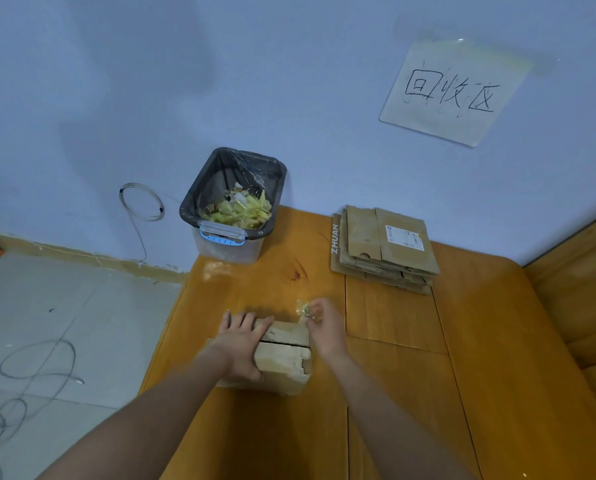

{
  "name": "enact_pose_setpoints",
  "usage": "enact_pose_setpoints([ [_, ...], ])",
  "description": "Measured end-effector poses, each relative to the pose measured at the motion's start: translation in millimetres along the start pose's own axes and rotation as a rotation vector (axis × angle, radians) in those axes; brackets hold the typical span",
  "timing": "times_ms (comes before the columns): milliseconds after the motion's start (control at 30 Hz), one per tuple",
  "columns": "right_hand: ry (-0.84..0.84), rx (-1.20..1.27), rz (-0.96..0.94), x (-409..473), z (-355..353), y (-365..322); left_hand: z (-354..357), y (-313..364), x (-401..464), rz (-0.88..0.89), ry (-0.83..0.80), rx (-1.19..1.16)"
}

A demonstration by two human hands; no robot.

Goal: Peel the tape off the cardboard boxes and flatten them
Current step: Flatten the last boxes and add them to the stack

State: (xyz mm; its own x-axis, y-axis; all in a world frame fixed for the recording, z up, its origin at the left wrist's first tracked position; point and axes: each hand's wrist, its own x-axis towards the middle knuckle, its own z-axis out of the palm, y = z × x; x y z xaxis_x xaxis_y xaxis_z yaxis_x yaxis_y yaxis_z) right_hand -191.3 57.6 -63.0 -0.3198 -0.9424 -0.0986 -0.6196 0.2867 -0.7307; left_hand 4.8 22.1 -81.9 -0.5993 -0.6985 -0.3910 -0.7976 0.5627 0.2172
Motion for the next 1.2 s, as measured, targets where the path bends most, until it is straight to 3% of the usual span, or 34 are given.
enact_pose_setpoints([
  [233, 0.050, -0.032, -0.016, 56.5, -16.6, -29.4, -43.2, -27.6, 30.7, -0.008, 0.078, 0.064],
  [533, 0.068, -0.115, -0.223, 148.5, -17.0, -79.4, -75.6, -58.3, 88.0, -0.056, 0.136, 0.100],
  [933, 0.056, -0.112, -0.364, 249.3, 20.5, -148.9, -38.2, -77.0, 124.8, -0.003, 0.104, 0.122],
  [1200, -0.263, -0.482, -0.480, 268.2, 51.4, -139.4, -29.7, -72.3, 139.9, -0.014, 0.097, 0.162],
])
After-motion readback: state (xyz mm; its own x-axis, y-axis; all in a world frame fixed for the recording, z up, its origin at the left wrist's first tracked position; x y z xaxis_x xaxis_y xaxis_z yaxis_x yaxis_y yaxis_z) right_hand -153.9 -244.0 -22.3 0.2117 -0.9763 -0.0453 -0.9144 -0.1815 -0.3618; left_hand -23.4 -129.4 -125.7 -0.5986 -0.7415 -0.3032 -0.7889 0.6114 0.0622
